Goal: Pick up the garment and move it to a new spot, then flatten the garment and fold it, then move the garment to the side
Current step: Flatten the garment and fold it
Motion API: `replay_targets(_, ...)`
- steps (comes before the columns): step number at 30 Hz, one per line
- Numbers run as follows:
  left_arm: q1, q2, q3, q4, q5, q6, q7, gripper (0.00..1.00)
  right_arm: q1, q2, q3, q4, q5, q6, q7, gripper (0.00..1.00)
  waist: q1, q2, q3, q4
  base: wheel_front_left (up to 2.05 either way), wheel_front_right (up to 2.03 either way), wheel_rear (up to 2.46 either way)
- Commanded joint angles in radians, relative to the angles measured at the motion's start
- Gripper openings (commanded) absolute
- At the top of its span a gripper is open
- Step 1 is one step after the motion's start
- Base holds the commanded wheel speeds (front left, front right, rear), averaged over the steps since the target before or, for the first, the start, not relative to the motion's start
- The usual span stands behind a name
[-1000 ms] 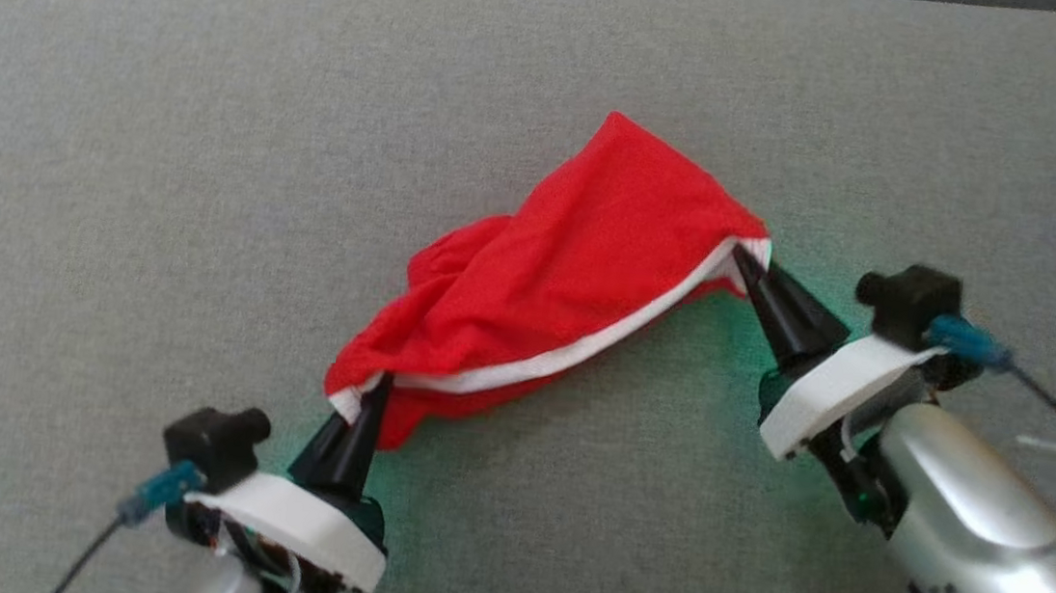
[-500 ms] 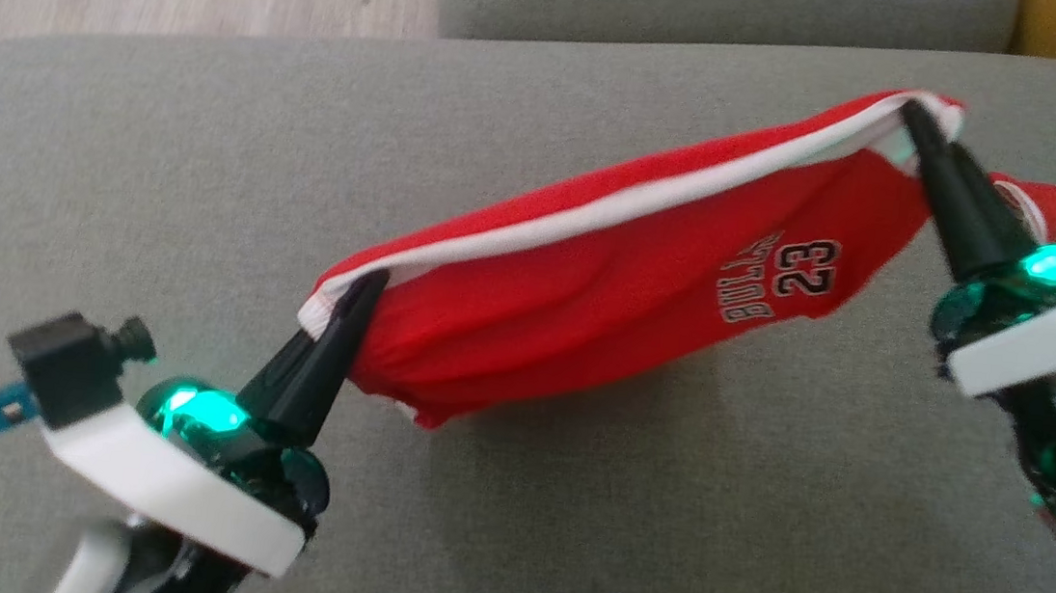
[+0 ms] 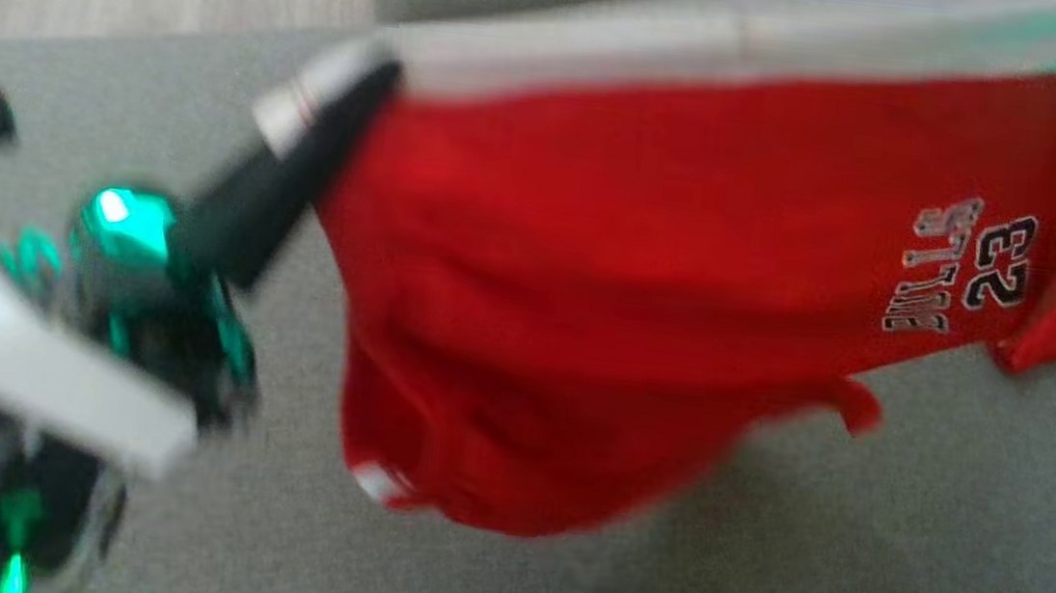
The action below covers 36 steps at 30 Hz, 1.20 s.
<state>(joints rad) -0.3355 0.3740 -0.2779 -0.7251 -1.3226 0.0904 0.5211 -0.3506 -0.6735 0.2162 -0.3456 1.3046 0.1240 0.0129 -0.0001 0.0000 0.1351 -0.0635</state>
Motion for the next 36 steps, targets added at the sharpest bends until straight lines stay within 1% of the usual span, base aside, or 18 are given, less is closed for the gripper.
replay_targets(1, -0.093, 0.03, 0.058, 0.013, 0.01, 0.008, 0.01, 0.0, -0.049, 0.001, -0.003, -0.013, 0.014, 0.007, 0.02, 0.0, 0.0001, 0.0, 0.061, -0.012, 0.0, 0.0, 0.0)
replay_targets(3, -0.196, 0.042, 0.072, 0.112, 0.048, 0.02, 0.018, 0.0, -0.123, 0.047, -0.016, 0.04, 0.013, 0.007, 0.055, 0.0, 0.0001, 0.0, 0.121, -0.017, 0.0, 0.0, 0.0)
replay_targets(4, -0.253, 0.049, 0.069, 0.169, 0.073, 0.018, 0.024, 0.0, -0.174, 0.076, -0.013, 0.073, 0.007, 0.007, 0.077, 0.0, 0.0001, 0.0, 0.154, -0.02, 0.0, 0.0, 0.0)
replay_targets(6, -0.368, 0.04, 0.055, 0.3, 0.126, 0.012, 0.013, 0.0, -0.293, 0.148, -0.006, 0.166, -0.034, 0.007, 0.111, 0.0, 0.0001, 0.0, 0.209, -0.023, 0.0, 0.0, 0.0)
replay_targets(10, -0.602, 0.008, 0.0, 0.566, 0.28, -0.032, -0.059, 0.0, -0.563, 0.329, 0.006, 0.375, -0.177, 0.007, 0.161, 0.0, 0.0001, 0.0, 0.313, -0.037, 0.0, 0.0, 0.0)
replay_targets(12, -0.723, -0.017, -0.025, 0.684, 0.366, -0.065, -0.128, 0.0, -0.694, 0.422, -0.021, 0.476, -0.25, 0.007, 0.152, 0.0, 0.0001, 0.0, 0.36, -0.045, 0.0, 0.0, 0.0)
replay_targets(14, -0.833, -0.047, -0.043, 0.798, 0.445, -0.1, -0.222, 0.0, -0.808, 0.491, -0.051, 0.552, -0.316, 0.007, 0.131, 0.0, 0.0001, 0.0, 0.399, -0.052, 0.0, 0.0, 0.0)
replay_targets(15, -0.88, -0.059, -0.052, 0.852, 0.482, -0.125, -0.277, 0.0, -0.852, 0.52, -0.064, 0.582, -0.341, 0.007, 0.118, 0.0, 0.0001, 0.0, 0.412, -0.056, 0.0, 0.0, 0.0)
replay_targets(18, -0.964, -0.091, -0.064, 1.018, 0.563, -0.164, -0.439, 0.0, -0.916, 0.571, -0.085, 0.655, -0.391, 0.007, 0.077, 0.0, 0.0001, 0.0, 0.427, -0.071, 0.0, 0.0, 0.0)
replay_targets(20, -0.976, -0.092, -0.095, 1.107, 0.601, -0.188, -0.504, 0.0, -0.897, 0.584, -0.062, 0.683, -0.41, 0.007, 0.076, 0.0, 0.0001, 0.0, 0.426, -0.08, 0.0, 0.0, 0.0)
replay_targets(22, -0.952, -0.092, -0.124, 1.169, 0.612, -0.205, -0.558, 0.0, -0.838, 0.583, -0.028, 0.694, -0.424, 0.007, 0.081, 0.0, 0.0001, 0.0, 0.414, -0.082, 0.0, 0.0, 0.0)
replay_targets(25, -0.858, -0.078, -0.174, 1.202, 0.599, -0.218, -0.625, 0.0, -0.691, 0.559, 0.037, 0.67, -0.419, 0.007, 0.087, 0.0, 0.0001, 0.0, 0.381, -0.084, 0.0, 0.0, 0.0)
replay_targets(26, -0.809, -0.077, -0.186, 1.196, 0.571, -0.219, -0.638, 0.0, -0.636, 0.547, 0.055, 0.654, -0.409, 0.007, 0.089, 0.0, 0.0001, 0.0, 0.369, -0.083, 0.0, 0.0, 0.0)
replay_targets(27, -0.756, -0.073, -0.212, 1.175, 0.541, -0.22, -0.641, 0.0, -0.579, 0.531, 0.073, 0.632, -0.401, 0.007, 0.091, 0.0, 0.0001, 0.0, 0.359, -0.08, 0.0, 0.0, 0.0)
replay_targets(30, -0.592, -0.016, -0.285, 1.078, 0.475, -0.221, -0.663, 0.0, -0.413, 0.477, 0.12, 0.543, -0.356, 0.007, 0.096, 0.0, 0.0001, 0.0, 0.335, -0.072, 0.0, 0.0, 0.0)
replay_targets(31, -0.592, -0.016, -0.285, 1.078, 0.475, -0.221, -0.663, 0.0, -0.413, 0.477, 0.12, 0.543, -0.356, 0.007, 0.096, 0.0, 0.0001, 0.0, 0.335, -0.072, 0.0, 0.0, 0.0)
replay_targets(32, -0.46, 0.02, -0.316, 1.018, 0.429, -0.221, -0.693, 0.0, -0.293, 0.434, 0.139, 0.486, -0.335, 0.007, 0.086, 0.0, 0.0001, 0.0, 0.291, -0.064, 0.0, 0.0, 0.0)
replay_targets(36, -0.196, 0.067, -0.359, 0.893, 0.355, -0.221, -0.729, 0.0, -0.048, 0.354, 0.135, 0.368, -0.296, 0.007, 0.073, 0.0, 0.0001, 0.0, 0.21, -0.045, 0.0, 0.0, 0.0)
